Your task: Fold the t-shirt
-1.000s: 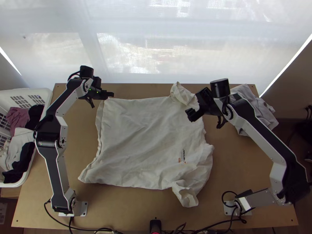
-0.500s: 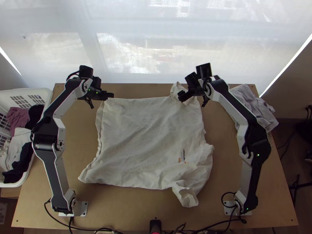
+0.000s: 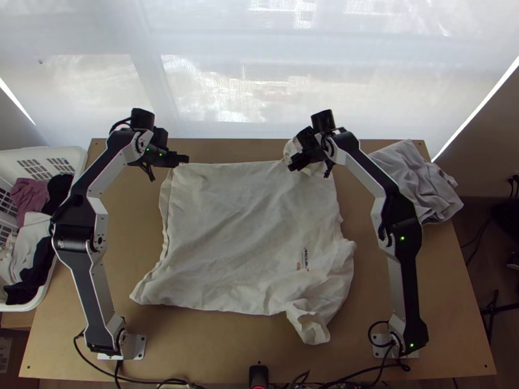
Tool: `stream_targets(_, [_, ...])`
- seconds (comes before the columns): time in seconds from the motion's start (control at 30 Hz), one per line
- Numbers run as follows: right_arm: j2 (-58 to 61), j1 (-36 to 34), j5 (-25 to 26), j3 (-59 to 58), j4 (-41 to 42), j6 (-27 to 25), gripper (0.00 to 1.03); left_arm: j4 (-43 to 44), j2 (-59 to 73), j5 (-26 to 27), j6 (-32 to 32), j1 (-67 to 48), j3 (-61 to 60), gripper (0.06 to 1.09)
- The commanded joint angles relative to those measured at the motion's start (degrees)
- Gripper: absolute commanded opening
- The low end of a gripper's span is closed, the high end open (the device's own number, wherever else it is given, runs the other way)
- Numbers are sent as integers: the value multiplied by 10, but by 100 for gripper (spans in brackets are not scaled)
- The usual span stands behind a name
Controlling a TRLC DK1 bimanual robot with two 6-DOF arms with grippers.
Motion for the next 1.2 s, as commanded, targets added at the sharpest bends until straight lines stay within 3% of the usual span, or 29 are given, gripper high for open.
stream_targets(0.0, [45,-1,-1,67,-23,-8,12,-8,-2,0,4,1,0,9])
stream_targets(0.07, [46,-1,-1,79,-22,-9,3,-9,-3,0,4,2,0,9])
stream_targets(0.37, [35,-20,-1,119,-13,-8,3,-10,-20,0,3,10,0,9])
stream_targets(1.17, [-77,-56,-15,91,-32,6,3,-2,-59,4,4,21,2,9])
